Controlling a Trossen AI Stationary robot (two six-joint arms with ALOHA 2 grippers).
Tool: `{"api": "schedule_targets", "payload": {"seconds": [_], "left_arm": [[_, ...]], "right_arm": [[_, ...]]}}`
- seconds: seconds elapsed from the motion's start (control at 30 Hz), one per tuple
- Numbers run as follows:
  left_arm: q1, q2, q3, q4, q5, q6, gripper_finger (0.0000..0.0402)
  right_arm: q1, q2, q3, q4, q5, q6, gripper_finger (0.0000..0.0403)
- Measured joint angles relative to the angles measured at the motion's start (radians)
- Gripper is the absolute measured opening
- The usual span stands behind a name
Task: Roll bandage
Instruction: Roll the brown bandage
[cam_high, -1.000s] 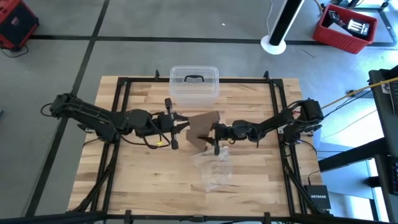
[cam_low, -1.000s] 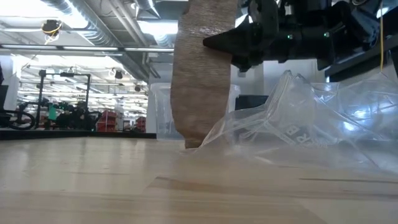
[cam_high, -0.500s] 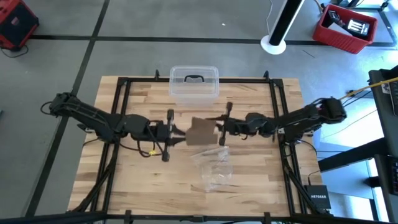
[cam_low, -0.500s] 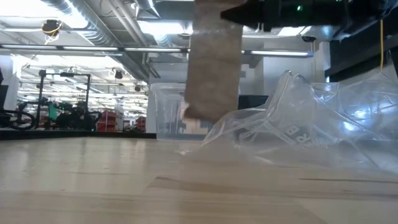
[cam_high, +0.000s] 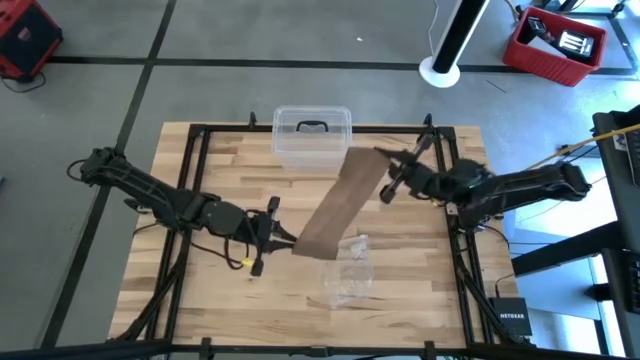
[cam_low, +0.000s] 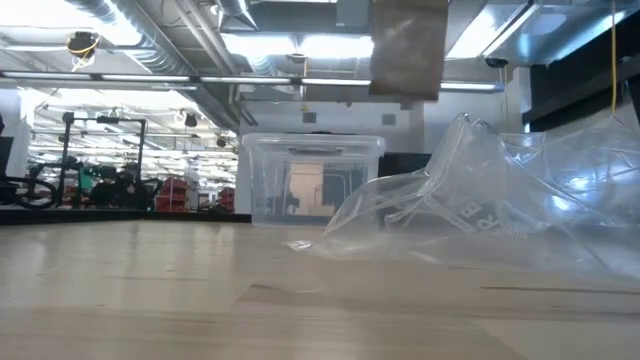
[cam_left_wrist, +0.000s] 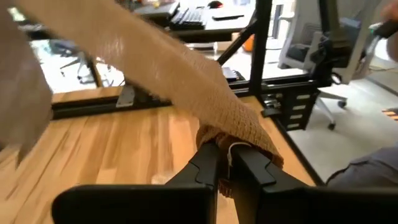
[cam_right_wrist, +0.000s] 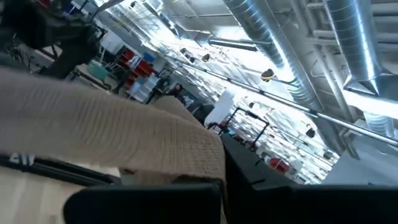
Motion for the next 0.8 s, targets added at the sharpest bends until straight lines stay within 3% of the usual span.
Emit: {"api": "schedule_targets", "payload": {"seconds": [0.2, 0.33, 0.63, 0.8], "left_arm": [[0.043, 0.001, -0.010, -0.038, -0.011, -0.050, 0.0014], [0.058, 0.001, -0.010, -0.090, -0.070, -0.081, 0.0014], [0.002, -0.001, -0.010, -0.090, 0.001, -0.027, 0.0014], [-0.044, -0.029, 0.003, -0.072, 0.032, -0.024, 0.0014]], "right_arm": [[0.000, -0.004, 0.193, -0.263, -0.008, 0.005, 0.0002], [0.000, 0.010, 0.278, -0.335, -0.011, 0.024, 0.0002], [-0.058, 0.007, 0.299, -0.487, 0.007, 0.055, 0.0001], [-0.139, 0.008, 0.299, -0.574, -0.079, 0.141, 0.0001]]}}
